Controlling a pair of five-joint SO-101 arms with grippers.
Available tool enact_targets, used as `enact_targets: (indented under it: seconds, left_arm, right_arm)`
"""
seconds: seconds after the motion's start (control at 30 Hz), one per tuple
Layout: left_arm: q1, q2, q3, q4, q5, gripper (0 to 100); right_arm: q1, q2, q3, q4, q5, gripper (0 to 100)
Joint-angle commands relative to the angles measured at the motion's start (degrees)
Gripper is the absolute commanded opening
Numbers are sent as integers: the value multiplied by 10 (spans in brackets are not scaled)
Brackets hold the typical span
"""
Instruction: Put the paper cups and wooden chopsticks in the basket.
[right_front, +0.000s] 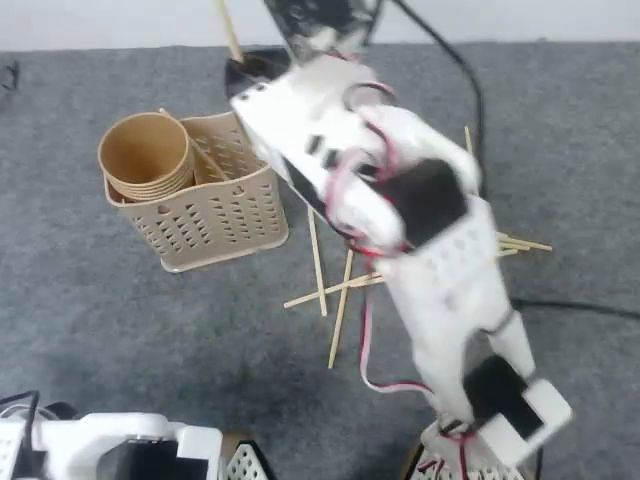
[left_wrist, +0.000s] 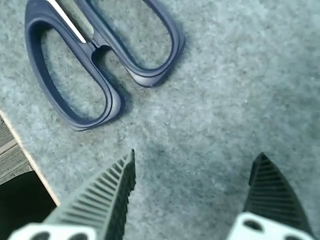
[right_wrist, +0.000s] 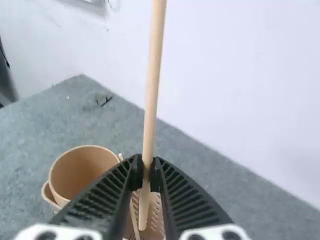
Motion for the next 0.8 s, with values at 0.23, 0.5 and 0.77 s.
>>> enact_targets:
  seconds: [0.23, 0.5, 0.77]
  left_arm:
    - [10, -16, 5, -16, -5, 345]
    - [19, -19, 15, -26, -6, 345]
    - [19, -19, 15, -26, -6, 345]
  right_arm:
    - [39, 131, 62, -149, 6, 6]
    - [41, 123, 207, -228, 17, 6]
    - [-6, 62, 306, -260, 35, 13]
